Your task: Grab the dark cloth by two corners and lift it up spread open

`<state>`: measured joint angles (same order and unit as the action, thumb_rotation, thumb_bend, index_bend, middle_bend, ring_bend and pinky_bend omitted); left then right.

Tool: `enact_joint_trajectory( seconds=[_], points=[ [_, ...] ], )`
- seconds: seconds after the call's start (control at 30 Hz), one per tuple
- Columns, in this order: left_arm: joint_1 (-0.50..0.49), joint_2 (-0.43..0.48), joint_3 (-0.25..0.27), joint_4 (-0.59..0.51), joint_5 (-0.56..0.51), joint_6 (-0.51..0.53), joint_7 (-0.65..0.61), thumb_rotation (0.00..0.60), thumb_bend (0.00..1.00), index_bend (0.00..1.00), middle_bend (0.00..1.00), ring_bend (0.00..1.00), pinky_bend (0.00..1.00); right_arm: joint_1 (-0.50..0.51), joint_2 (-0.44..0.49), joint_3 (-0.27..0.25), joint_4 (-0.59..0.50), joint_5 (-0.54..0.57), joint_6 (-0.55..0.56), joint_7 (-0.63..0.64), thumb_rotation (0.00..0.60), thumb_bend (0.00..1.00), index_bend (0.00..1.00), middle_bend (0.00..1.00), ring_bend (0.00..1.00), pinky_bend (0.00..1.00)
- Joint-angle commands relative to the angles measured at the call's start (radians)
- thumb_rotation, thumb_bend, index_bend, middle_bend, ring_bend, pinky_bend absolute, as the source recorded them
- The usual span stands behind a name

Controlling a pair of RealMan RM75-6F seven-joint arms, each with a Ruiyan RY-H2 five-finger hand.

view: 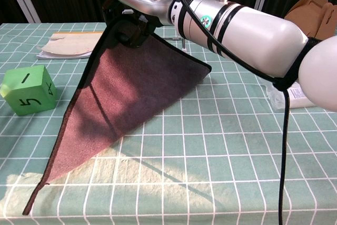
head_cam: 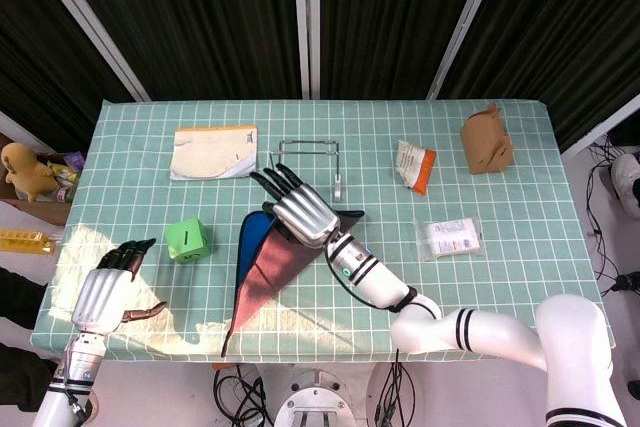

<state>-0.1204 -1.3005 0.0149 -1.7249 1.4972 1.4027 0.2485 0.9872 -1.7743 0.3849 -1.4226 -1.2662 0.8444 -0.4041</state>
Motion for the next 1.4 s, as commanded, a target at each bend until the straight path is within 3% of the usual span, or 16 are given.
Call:
enact_joint_trajectory(
  seconds=[0.03, 0.33, 0.5, 0.73, 0.8, 0.9, 1.1, 1.4],
  points=[
    [0.002, 0.007, 0.002, -0.014, 0.005, 0.007, 0.023, 0.501, 0.0, 0.1, 0.15, 0.13, 0.21, 0.005, 0.005, -0.008, -0.005, 0.002, 0.013, -0.004, 0.6, 0.51, 0.88, 0.06, 0.0, 0.0],
    [0.001, 0.011, 0.034, -0.033, 0.056, -0.002, -0.062, 0.496, 0.0, 0.1, 0.15, 0.13, 0.21, 0.015, 0.02, -0.023, -0.013, 0.019, 0.044, -0.004, 0.6, 0.51, 0.88, 0.05, 0.0, 0.0],
    [-0.014, 0.012, 0.051, -0.051, 0.088, -0.028, -0.176, 0.486, 0.0, 0.12, 0.18, 0.17, 0.24, 0.018, 0.03, -0.034, -0.021, 0.025, 0.059, -0.007, 0.6, 0.51, 0.88, 0.05, 0.0, 0.0],
    [-0.055, -0.016, 0.067, -0.068, 0.076, -0.122, -0.313, 0.284, 0.0, 0.17, 0.27, 0.25, 0.34, 0.023, 0.032, -0.049, -0.014, 0.03, 0.069, 0.008, 0.6, 0.51, 0.87, 0.03, 0.0, 0.0],
    [-0.048, -0.05, 0.046, -0.081, 0.02, -0.124, -0.306, 0.212, 0.0, 0.21, 0.3, 0.28, 0.36, 0.026, 0.032, -0.053, -0.012, 0.031, 0.067, 0.012, 0.6, 0.51, 0.87, 0.03, 0.0, 0.0],
    [-0.04, -0.109, 0.017, -0.094, -0.047, -0.119, -0.286, 0.151, 0.0, 0.27, 0.32, 0.3, 0.39, 0.03, 0.035, -0.057, -0.015, 0.028, 0.071, 0.016, 0.6, 0.51, 0.87, 0.02, 0.0, 0.0],
    [-0.039, -0.185, -0.004, -0.081, -0.104, -0.104, -0.139, 0.144, 0.06, 0.34, 0.34, 0.31, 0.41, 0.028, 0.052, -0.063, -0.025, 0.033, 0.08, 0.017, 0.6, 0.5, 0.87, 0.02, 0.0, 0.0],
    [-0.044, -0.25, -0.005, -0.076, -0.16, -0.107, -0.001, 0.164, 0.12, 0.36, 0.38, 0.34, 0.45, 0.034, 0.064, -0.063, -0.031, 0.046, 0.088, 0.023, 0.6, 0.5, 0.87, 0.01, 0.0, 0.0]
  ],
)
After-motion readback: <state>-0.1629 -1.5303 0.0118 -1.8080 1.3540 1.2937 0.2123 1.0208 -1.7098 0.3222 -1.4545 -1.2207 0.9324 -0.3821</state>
